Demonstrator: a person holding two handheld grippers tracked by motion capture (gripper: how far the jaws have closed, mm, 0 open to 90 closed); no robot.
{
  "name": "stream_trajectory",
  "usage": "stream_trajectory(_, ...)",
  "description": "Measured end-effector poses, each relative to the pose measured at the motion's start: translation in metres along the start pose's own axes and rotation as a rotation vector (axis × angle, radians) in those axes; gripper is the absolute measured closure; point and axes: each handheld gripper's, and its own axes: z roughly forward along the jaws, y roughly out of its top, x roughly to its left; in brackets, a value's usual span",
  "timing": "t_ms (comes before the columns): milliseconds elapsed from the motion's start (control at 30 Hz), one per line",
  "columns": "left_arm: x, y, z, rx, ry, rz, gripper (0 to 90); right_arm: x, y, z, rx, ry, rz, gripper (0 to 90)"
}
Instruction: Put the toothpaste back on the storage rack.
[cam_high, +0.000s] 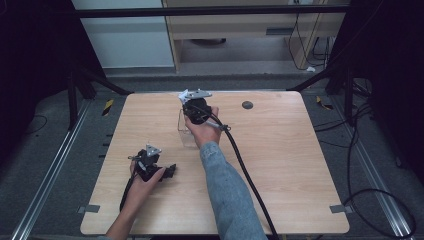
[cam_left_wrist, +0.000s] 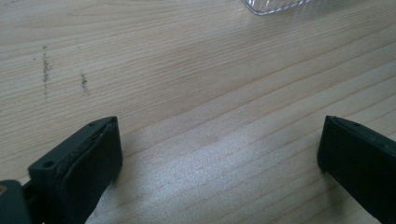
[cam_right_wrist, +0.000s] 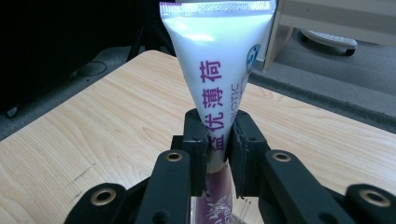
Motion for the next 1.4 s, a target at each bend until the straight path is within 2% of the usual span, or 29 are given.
stream_trajectory(767, 0.0, 0.0, 0.0, 0.0, -0.001, 0.001, 0.0, 0.005, -0.007, 0.011, 0.014, 0.008, 0.004, 77.7)
stream_trajectory(1400, 0.0, 0.0, 0.001, 0.0, -0.001, 0.002, 0.0, 0.007, -0.005, 0.018, 0.003, 0.01, 0.021, 76.6)
